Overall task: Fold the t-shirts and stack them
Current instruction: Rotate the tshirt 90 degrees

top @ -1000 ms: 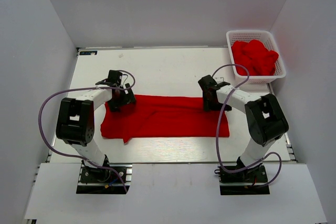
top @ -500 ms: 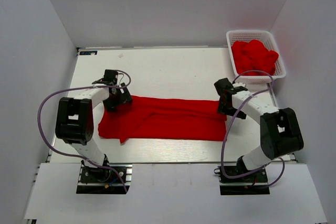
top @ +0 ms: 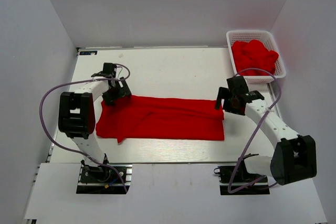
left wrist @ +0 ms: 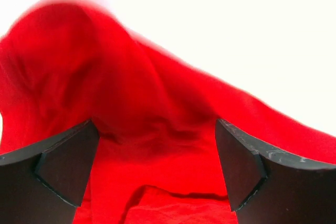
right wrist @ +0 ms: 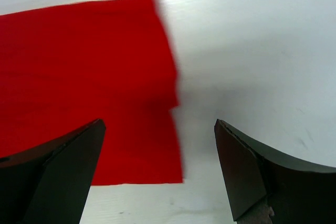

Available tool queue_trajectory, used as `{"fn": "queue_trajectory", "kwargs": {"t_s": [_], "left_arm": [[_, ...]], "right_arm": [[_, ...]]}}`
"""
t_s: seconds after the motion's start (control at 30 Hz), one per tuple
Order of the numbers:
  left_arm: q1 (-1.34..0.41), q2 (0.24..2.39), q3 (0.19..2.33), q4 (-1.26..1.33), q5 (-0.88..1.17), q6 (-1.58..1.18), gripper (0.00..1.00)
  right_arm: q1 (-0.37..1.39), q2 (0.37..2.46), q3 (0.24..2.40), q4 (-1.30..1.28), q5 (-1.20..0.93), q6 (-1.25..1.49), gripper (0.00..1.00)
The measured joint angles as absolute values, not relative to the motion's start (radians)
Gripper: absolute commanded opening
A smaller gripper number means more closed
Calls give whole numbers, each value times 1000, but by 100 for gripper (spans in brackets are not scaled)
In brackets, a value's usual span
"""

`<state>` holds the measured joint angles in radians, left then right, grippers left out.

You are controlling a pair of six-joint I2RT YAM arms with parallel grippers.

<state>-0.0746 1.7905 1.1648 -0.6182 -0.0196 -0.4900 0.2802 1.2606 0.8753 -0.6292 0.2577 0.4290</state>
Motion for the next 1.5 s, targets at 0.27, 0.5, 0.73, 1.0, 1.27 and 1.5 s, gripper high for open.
{"fn": "queue_trajectory", "kwargs": {"t_s": [0.27,0.5,0.73,1.0,1.27,1.5], "left_arm": [[-82,1779,1307,-641,-6,-468,100],[-91,1709,1131,-587,107,-465,100],[-95,1750,1083,-598,141,-478,100],[-109,2136,1615,-656,152,-471,100],[-180,2777,2477,-283,447,-566,100],[-295,2888,2505,84,466,-701,100]], "right_arm": [[311,1321,876,-406,-146,278,90],[355,1468,875,-303,-292,254,90],[360,1538,865,-254,-326,255,90],[393,1558,800,-224,-367,182,90],[629,1625,844,-190,-507,17,90],[853,1839,1058,-156,-654,-46,90]]}}
